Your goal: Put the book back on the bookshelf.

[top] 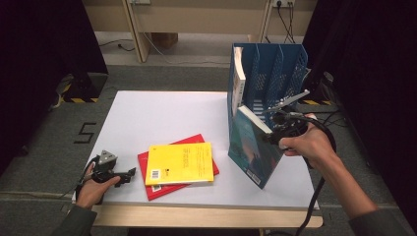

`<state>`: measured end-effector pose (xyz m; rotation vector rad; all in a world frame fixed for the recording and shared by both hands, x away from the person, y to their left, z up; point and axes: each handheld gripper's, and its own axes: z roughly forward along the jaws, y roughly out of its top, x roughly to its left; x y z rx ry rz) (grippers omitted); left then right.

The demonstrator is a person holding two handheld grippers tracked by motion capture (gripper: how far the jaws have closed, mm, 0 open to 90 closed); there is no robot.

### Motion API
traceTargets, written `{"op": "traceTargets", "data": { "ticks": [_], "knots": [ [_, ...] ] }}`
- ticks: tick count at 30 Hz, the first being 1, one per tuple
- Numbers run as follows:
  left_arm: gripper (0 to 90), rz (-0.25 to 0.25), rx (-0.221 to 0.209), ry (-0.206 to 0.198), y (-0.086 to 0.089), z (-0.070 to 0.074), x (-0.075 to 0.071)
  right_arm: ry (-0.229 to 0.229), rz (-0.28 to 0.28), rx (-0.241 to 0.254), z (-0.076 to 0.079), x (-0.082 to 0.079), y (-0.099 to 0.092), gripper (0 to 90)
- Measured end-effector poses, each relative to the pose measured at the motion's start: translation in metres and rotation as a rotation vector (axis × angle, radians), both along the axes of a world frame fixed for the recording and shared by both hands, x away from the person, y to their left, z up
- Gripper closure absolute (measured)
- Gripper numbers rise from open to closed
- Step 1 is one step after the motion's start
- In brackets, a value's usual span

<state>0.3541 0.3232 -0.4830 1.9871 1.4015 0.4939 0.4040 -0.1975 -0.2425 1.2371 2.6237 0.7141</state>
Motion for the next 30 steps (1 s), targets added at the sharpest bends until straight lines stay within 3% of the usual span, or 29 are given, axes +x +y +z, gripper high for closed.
{"op": "traceTargets", "data": {
  "ticks": [30],
  "knots": [
    [10.3,-0.002,0.000,0.000,0.000,0.000,0.000,0.071,0.031,-0.095,-0.014,0.040,0.034,70.0]
  ]
}}
